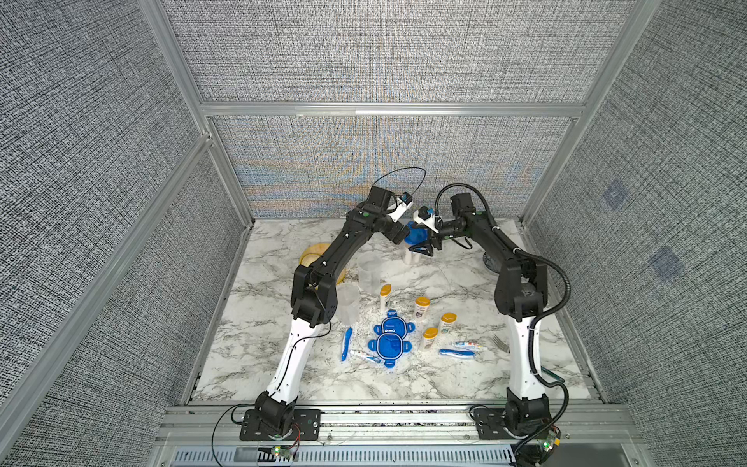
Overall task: Pack away toiletry kits
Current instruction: Close the fastener on the container.
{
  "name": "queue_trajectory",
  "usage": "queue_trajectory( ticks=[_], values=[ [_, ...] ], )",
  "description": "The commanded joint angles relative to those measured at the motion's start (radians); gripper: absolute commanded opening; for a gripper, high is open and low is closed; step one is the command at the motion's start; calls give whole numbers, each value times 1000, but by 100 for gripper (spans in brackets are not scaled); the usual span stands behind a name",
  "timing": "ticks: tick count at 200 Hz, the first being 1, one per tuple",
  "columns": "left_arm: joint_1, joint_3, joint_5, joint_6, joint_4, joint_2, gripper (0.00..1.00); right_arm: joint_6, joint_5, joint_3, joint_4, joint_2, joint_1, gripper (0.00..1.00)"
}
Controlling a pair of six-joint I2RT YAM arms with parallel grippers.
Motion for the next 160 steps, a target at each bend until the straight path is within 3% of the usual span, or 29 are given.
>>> queue_trajectory(
  ticks=[1,49,76,160],
  values=[
    [1,-6,-13,17,-36,0,92,29,12,-42,18,-47,1,99],
    [3,2,2,18,-26,13,92,411,11,-89,226,-96,-59,99],
    [3,4,22,16,-21,15,92,610,72,-110,289,-97,-87,99],
    [3,3,86,0,28,15,93,454,147,-135,244,-100,-10,99]
  ],
)
